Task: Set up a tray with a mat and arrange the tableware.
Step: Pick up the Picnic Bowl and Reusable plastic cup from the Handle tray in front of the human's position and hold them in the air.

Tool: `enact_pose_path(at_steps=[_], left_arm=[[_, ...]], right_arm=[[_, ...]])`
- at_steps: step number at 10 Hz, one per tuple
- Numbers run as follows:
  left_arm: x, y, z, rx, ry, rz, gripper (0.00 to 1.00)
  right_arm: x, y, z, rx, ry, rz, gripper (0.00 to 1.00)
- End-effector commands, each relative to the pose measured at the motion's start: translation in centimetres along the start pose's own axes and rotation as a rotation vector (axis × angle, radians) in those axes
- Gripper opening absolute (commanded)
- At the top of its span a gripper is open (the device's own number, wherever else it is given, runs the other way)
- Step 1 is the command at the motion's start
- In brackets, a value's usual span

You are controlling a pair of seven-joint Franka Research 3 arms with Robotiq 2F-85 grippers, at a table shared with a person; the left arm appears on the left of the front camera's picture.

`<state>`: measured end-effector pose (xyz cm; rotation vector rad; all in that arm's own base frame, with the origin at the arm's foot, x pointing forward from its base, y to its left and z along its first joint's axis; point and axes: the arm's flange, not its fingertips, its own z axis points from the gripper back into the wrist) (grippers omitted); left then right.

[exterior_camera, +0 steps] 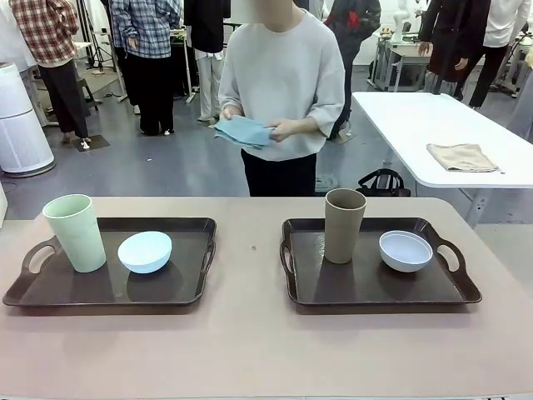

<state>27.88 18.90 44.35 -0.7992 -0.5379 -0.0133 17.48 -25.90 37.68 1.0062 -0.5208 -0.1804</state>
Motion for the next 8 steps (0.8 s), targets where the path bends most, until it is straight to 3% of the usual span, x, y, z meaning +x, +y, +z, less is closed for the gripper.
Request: enact_pose_path(at_steps=[1,4,5,6,8], left_arm=[[-2.6,-0.9,-1.3,0.03,-0.065,-0.035,1.0],[-2.6,-0.6,-1.3,0.069,-0.084,-0.054,1.0],[0.4,0.0,0.9,0.032,-0.051,-0.021,1.0],[0.4,0.0,0.9,0.032,-0.051,-0.021,1.0],[0.4,0.0,0.9,0.032,-0.051,-0.021,1.0]], right_arm=[[-1.7,1.5,-3.9,-0.011,-0.01,0.043,1.0],[-1.6,3.0,-4.5,-0.044,-0.01,0.079,1.0],[-1.8,3.9,-4.8,-0.061,-0.011,0.103,1.0],[1.9,1.4,-1.2,-0.024,0.009,0.051,1.0],[2.0,3.5,-1.8,-0.086,0.047,0.087,1.0]])
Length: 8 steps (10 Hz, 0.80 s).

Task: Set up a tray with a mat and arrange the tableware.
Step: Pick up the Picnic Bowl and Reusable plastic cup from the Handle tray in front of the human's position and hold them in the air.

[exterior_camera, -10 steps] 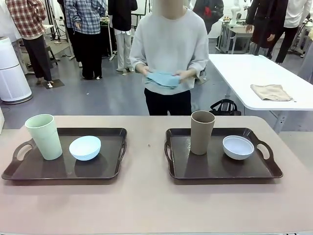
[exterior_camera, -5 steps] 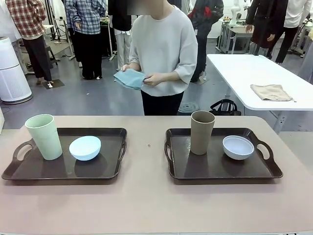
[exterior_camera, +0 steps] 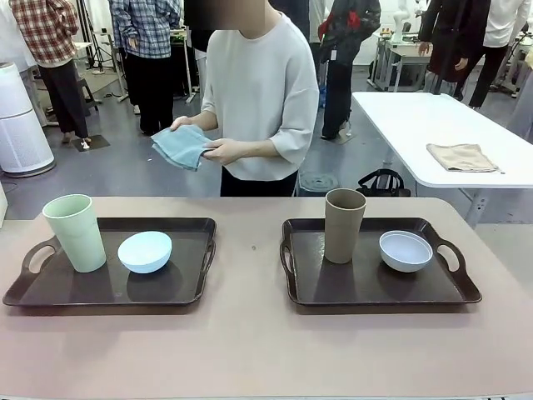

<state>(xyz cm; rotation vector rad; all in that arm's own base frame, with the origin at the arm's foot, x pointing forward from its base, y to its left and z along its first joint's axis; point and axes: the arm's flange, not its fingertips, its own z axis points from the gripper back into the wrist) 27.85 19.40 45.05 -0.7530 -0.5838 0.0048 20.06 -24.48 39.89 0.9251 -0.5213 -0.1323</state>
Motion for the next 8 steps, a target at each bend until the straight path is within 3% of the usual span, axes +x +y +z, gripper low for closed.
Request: enact_pose_path(at_steps=[1,4,5,8], left_arm=[[0.0,0.1,0.1,-0.014,-0.007,-0.007,1.0],[0.0,0.1,0.1,-0.014,-0.007,-0.007,1.0],[0.0,0.1,0.1,-0.014,-0.007,-0.007,1.0],[0.0,0.1,0.1,-0.014,-0.007,-0.007,1.0]], right_arm=[[-0.4,2.6,-0.3,-0.064,0.051,0.031,1.0],[0.0,5.5,-0.7,-0.169,0.084,0.054,1.0],[1.1,3.1,0.0,-0.1,0.046,0.047,1.0],[1.1,3.1,0.0,-0.1,0.046,0.047,1.0]])
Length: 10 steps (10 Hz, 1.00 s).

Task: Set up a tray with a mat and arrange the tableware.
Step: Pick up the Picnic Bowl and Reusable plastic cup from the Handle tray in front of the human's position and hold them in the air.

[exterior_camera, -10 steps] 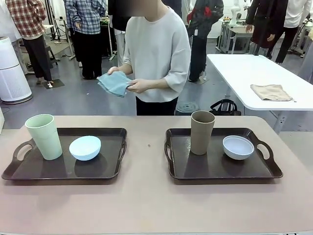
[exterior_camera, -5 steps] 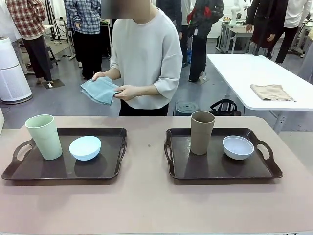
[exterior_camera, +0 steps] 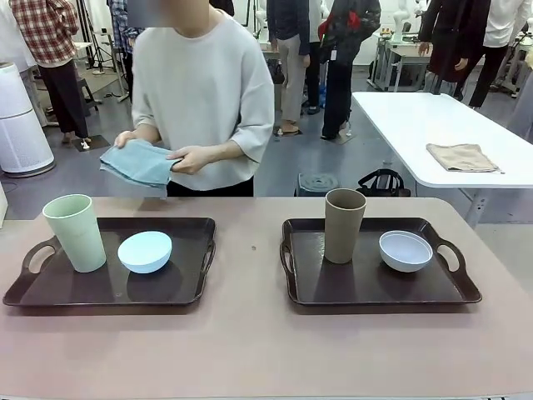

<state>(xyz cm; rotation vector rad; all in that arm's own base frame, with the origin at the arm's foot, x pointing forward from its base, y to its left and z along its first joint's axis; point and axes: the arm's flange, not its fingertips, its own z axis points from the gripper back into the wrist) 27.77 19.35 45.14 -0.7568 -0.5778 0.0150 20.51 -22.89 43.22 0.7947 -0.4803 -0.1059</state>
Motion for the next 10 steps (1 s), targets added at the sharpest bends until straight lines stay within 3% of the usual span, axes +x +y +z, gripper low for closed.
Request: enact_pose_path(at_steps=[1,10], left_arm=[[0.07,0.21,0.05,-0.013,-0.008,-0.019,1.0],[0.07,0.21,0.05,-0.013,-0.008,-0.019,1.0]], right_arm=[[0.0,-0.45,-0.3,0.024,-0.004,0.009,1.0],[0.0,-0.45,-0.3,0.024,-0.004,0.009,1.0]])
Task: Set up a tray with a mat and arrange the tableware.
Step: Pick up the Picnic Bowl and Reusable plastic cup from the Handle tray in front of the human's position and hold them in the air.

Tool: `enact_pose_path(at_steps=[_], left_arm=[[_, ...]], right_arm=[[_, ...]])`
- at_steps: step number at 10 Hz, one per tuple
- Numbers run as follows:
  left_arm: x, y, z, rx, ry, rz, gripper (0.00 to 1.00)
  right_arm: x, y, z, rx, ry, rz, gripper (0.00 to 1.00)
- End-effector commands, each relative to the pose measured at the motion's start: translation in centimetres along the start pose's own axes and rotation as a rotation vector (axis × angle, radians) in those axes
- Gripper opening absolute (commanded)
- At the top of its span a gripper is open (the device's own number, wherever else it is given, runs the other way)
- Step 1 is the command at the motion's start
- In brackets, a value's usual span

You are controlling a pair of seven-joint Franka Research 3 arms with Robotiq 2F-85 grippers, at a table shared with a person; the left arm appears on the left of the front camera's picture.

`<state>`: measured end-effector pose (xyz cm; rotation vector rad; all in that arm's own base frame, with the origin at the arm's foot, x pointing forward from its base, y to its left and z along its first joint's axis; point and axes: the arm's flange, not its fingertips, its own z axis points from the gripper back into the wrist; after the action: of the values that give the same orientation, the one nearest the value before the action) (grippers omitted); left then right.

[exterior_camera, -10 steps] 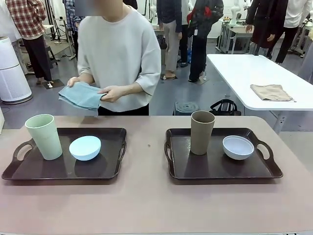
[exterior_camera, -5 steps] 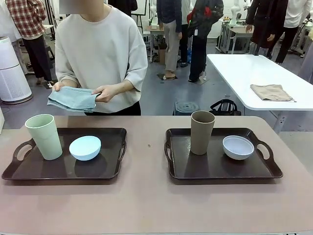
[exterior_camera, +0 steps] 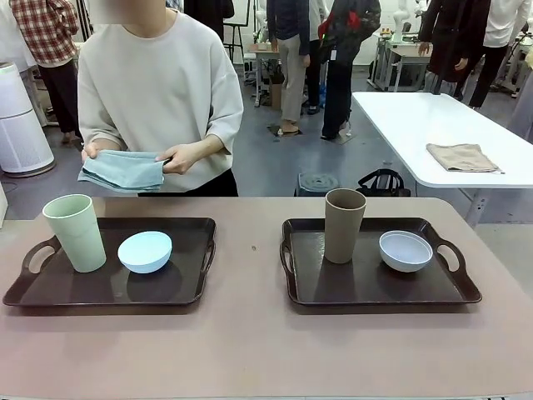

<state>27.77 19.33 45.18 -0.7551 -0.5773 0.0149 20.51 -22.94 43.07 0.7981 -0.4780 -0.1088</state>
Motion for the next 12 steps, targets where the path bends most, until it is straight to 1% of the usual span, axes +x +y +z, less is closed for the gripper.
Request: enact_pose_path(at_steps=[1,12], left_arm=[[0.05,0.25,0.04,-0.015,-0.009,-0.019,1.0],[0.05,0.25,0.04,-0.015,-0.009,-0.019,1.0]], right_arm=[[0.03,-0.31,-0.25,0.021,-0.005,0.013,1.0],[0.03,-0.31,-0.25,0.021,-0.005,0.013,1.0]])
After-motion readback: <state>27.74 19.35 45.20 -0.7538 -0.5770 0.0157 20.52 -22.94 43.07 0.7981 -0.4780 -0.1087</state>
